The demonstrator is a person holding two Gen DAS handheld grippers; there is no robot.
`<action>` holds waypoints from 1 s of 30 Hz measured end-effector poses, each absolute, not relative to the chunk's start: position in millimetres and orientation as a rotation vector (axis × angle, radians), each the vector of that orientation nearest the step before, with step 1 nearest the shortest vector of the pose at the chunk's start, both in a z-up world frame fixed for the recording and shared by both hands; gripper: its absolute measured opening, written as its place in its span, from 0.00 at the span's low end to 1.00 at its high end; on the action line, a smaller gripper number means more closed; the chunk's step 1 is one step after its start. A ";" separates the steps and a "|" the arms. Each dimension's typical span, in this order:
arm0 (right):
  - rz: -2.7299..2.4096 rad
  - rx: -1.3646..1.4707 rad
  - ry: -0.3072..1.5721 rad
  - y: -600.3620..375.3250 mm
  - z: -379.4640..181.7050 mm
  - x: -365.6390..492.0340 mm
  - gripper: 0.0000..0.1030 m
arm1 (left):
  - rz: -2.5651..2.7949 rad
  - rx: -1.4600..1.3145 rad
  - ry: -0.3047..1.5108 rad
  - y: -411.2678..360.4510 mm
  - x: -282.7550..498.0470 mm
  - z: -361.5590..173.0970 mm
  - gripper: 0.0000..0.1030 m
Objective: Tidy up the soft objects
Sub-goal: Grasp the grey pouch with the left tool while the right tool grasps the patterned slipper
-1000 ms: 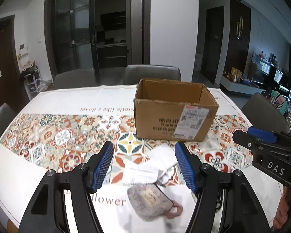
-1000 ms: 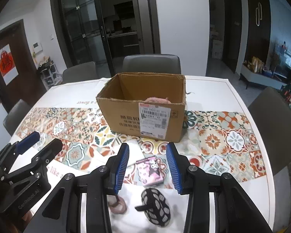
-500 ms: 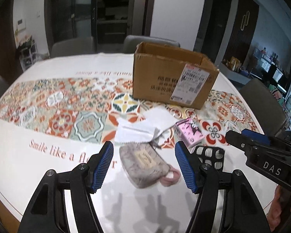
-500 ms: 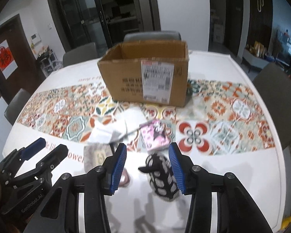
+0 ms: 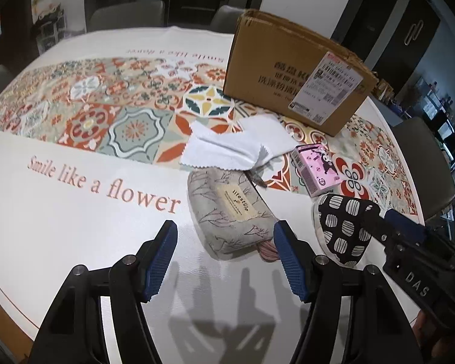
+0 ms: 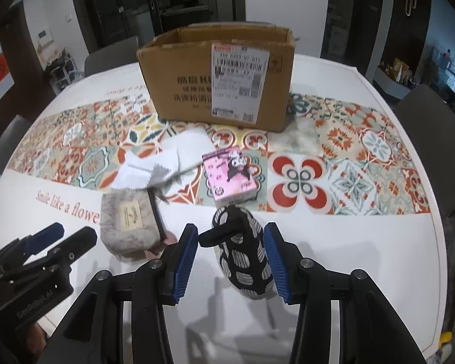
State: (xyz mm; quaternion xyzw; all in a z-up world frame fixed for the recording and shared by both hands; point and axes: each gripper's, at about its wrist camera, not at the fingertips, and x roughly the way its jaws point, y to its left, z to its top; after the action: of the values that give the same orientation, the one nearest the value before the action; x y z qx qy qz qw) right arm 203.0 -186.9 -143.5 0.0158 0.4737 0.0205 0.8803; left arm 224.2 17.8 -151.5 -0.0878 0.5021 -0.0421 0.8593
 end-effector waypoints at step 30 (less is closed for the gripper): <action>0.026 0.009 1.084 -183.8 -180.0 229.6 0.30 | -0.119 -0.240 1.146 15.8 253.0 -191.6 0.17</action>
State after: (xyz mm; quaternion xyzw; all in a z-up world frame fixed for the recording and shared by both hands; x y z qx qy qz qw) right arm 229.6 -183.8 -179.9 0.0041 0.5158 0.0122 0.8566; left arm 253.0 15.8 -191.6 -0.1132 0.5404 -0.0563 0.8319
